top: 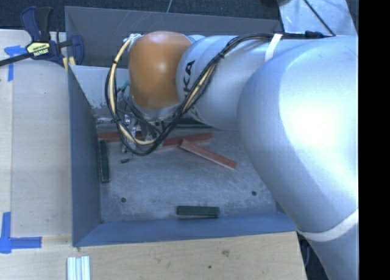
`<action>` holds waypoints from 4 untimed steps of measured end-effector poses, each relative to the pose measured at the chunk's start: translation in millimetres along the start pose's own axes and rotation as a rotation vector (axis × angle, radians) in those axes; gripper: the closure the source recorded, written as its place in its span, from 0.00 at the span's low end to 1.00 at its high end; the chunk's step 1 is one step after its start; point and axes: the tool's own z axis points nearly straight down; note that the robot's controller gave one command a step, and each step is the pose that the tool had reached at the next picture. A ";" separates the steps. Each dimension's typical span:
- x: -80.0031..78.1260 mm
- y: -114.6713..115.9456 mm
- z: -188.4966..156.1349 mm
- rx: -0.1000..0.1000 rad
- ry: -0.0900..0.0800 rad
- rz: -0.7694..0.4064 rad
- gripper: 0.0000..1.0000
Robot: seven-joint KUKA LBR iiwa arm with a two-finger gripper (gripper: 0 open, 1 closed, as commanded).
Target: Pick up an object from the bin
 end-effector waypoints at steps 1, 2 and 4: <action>14.5 1.4 -56.2 0.000 0.008 -0.171 1.00; 27.9 -38.6 -131.7 -0.002 0.003 -0.149 0.00; 35.7 -61.5 -85.1 -0.003 -0.005 -0.133 0.00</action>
Offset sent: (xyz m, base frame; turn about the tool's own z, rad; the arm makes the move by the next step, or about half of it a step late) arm -0.0272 -0.0399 0.1309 -0.1520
